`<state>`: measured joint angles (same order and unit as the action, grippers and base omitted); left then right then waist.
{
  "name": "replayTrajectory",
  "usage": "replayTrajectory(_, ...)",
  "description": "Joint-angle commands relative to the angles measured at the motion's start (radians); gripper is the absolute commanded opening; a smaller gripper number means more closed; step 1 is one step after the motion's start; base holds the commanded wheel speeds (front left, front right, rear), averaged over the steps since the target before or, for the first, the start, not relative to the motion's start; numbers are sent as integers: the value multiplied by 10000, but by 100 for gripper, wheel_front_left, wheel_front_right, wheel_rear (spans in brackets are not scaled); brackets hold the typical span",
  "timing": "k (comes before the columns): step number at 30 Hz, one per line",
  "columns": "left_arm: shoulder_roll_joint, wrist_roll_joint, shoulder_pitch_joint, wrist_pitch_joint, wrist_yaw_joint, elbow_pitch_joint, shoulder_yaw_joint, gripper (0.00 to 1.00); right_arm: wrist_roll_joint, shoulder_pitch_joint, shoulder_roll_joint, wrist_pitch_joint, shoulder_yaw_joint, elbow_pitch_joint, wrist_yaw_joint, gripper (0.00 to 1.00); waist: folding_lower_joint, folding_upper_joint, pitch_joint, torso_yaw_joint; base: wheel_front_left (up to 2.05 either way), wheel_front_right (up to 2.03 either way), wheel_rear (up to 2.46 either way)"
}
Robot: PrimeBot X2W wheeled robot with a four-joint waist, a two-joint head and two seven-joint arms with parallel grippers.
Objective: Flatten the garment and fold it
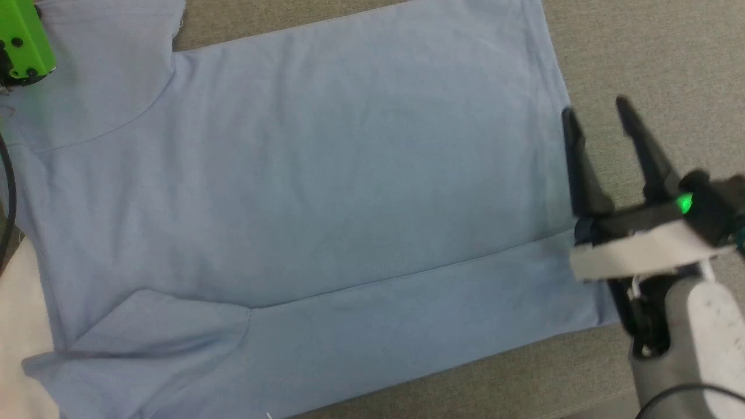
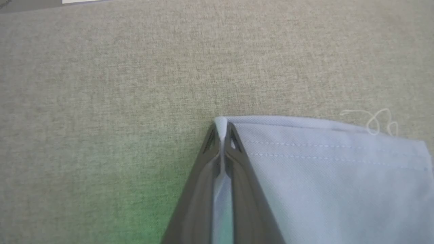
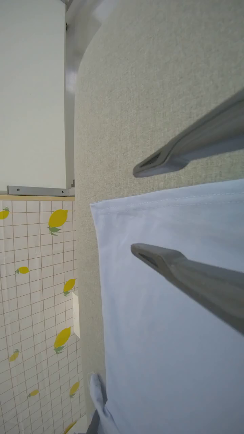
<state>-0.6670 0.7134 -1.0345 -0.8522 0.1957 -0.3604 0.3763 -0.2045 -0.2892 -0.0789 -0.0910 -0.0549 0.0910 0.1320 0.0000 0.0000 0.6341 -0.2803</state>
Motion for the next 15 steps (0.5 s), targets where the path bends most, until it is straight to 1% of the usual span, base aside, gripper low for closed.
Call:
replayTrajectory(1, 74, 69, 563, -220, -8, -118, 210, 0, 114, -565, -74, 189, 49, 98, -13, 100, 0, 0, -8, 35, 0, 0, 0)
replayTrajectory(3, 59, 70, 549, -210, -53, 27, 233, 0, 178, -1319, -160, 679, 130, 25, -13, 100, 0, 0, -1, 82, 0, 0, 0)
replayTrajectory(5, 97, 61, 504, -203, -85, 137, 280, 0, 169, -2158, -160, 1506, 275, -308, -13, 100, 0, 0, 14, 183, 0, 0, 0)
replayTrajectory(8, 215, 50, 412, -125, -166, 300, 363, 0, 173, -3534, -117, 3275, 544, -1244, -13, 100, 0, 0, 69, 356, 0, 0, 0)
replayTrajectory(10, 238, -28, 334, -54, -315, 388, 484, 0, 245, -4436, -76, 4406, 749, -1949, -13, 100, 0, 0, 139, 497, 0, 0, 0)
replayTrajectory(14, 428, -104, 156, 87, -487, 394, 664, 0, 545, -5854, 14, 6565, 1114, -3463, -13, 100, 0, 0, 294, 814, 0, 0, 0)
replayTrajectory(15, 478, -104, 118, 121, -513, 381, 688, 0, 653, -6112, 20, 6949, 1159, -3739, -13, 100, 0, 0, 331, 872, 0, 0, 0)
